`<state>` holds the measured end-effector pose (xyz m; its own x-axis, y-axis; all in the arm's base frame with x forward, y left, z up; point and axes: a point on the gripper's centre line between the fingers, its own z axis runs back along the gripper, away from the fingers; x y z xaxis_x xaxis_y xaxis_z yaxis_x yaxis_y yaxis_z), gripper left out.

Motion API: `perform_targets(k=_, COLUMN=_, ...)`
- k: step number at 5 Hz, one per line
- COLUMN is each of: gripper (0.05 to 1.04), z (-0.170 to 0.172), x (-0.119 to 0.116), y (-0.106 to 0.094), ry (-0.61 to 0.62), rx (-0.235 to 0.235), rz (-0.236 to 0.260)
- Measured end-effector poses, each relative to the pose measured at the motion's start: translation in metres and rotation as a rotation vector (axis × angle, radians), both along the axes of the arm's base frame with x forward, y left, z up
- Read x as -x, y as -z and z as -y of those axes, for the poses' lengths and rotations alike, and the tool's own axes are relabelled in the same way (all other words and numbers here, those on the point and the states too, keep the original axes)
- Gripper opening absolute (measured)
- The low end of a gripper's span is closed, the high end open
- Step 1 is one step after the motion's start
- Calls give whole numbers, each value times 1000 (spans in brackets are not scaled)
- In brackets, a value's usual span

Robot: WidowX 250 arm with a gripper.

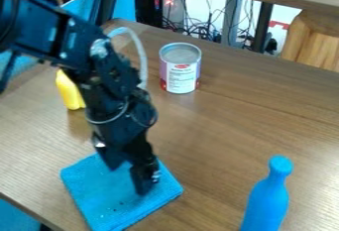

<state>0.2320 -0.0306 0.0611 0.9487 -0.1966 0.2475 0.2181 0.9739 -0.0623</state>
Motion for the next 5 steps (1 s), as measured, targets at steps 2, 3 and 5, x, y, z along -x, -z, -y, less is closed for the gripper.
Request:
perform_targets(k=2, gripper=1001, z=35, x=-38, y=2, ry=56, rx=-2, rz=23)
perform_targets(k=3, gripper=1001, z=47, x=-56, y=0, ry=75, rx=-11, rz=44)
perform_targets(k=5, gripper=1001, z=65, x=-98, y=3, ry=71, rx=30, rz=76)
